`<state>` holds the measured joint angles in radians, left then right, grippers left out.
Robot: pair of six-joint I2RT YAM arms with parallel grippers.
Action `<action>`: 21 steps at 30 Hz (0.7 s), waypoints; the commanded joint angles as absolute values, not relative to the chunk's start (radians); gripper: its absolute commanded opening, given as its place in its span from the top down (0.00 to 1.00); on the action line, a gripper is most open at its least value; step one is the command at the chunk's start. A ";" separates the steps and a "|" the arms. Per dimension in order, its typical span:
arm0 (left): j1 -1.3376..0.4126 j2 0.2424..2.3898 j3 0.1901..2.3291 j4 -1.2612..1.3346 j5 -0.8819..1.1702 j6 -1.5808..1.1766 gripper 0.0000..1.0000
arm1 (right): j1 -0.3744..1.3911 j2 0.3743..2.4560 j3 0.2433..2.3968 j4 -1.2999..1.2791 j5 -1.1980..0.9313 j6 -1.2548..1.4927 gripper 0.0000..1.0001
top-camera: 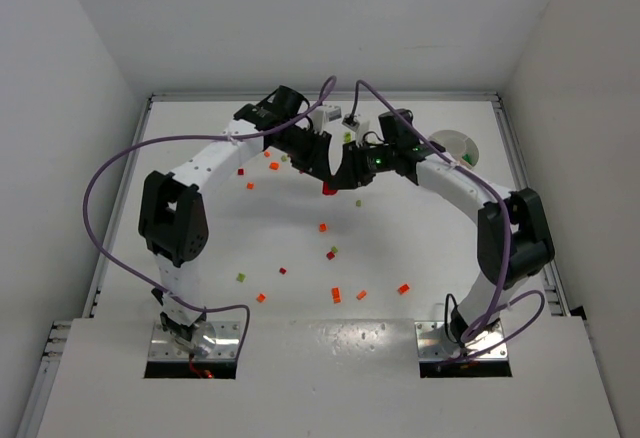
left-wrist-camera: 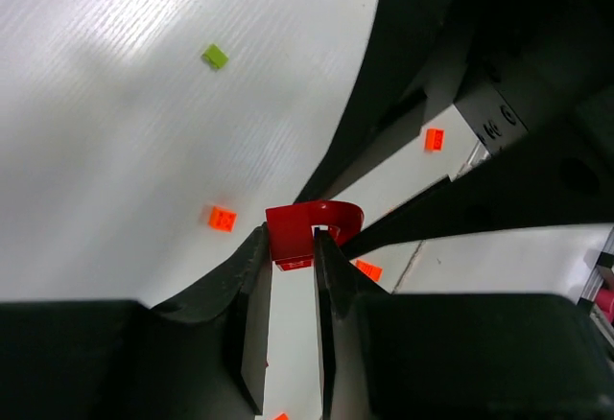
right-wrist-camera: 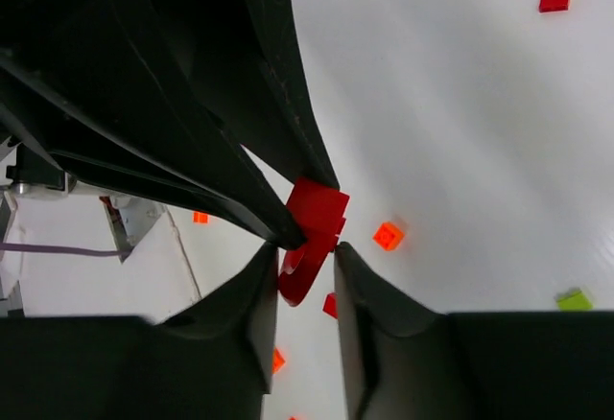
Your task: Sort the legos into containers by color
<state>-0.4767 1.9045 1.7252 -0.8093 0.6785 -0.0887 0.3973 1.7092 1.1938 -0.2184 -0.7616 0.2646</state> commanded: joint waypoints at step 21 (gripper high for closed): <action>-0.344 1.701 1.566 -0.655 0.544 -0.080 0.00 | 0.232 1.517 1.184 -0.351 -0.302 -0.147 1.00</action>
